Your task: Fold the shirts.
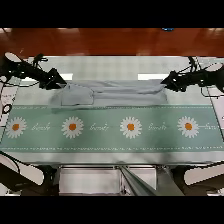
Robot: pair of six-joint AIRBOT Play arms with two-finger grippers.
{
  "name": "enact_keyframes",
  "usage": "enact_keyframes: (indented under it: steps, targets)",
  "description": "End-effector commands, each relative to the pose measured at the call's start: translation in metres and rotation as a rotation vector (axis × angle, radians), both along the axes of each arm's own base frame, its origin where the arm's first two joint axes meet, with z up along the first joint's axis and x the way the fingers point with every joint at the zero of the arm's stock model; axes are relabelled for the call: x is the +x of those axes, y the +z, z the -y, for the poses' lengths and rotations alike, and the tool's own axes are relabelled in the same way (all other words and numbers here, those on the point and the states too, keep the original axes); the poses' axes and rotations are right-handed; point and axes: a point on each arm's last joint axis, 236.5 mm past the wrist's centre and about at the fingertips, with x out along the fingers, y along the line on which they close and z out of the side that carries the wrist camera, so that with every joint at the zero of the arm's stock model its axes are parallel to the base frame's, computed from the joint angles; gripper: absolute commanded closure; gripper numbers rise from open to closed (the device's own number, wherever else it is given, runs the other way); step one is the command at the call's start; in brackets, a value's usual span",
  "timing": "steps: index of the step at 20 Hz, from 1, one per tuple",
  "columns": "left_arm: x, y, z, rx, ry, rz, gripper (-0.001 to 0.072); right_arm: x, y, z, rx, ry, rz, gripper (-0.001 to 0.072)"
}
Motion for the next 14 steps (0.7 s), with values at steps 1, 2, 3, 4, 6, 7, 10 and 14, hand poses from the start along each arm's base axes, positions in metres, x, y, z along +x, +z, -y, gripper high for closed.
enact_keyframes:
  steps: [1, 2, 3, 4, 6, 7, 10, 14]
  targets:
    - [-0.029, 0.042, -0.049, 0.188, 0.091, -0.046, 0.0204, -0.016, 0.064, 0.036, 0.033, 0.005, 0.004, 0.0297]
    - [-0.035, 0.064, -0.054, 0.211, 0.122, -0.025, 0.0204, -0.024, 0.084, 0.056, -0.019, 0.004, 0.046, 0.0297]
    - [-0.039, 0.083, -0.052, 0.220, 0.125, 0.020, 0.0204, -0.036, 0.096, 0.075, -0.092, -0.001, 0.058, 0.0297]
    - [-0.042, 0.101, -0.049, 0.242, 0.135, 0.084, 0.0204, -0.053, 0.101, 0.096, -0.193, -0.005, 0.038, 0.0297]
    - [-0.049, 0.121, -0.047, 0.282, 0.194, 0.225, 0.0204, -0.073, 0.110, 0.132, -0.305, -0.135, 0.021, 0.0297]
    - [-0.058, 0.121, -0.046, 0.294, 0.240, 0.288, 0.0204, -0.080, 0.109, 0.140, -0.299, -0.214, 0.037, 0.0297]
    - [-0.112, 0.080, -0.026, 0.243, 0.340, 0.328, 0.0204, -0.107, 0.061, 0.132, -0.280, -0.287, -0.006, 0.0295]
    - [-0.179, 0.018, 0.024, 0.081, 0.318, 0.228, 0.0204, -0.110, 0.006, 0.079, -0.038, -0.240, -0.036, 0.0294]
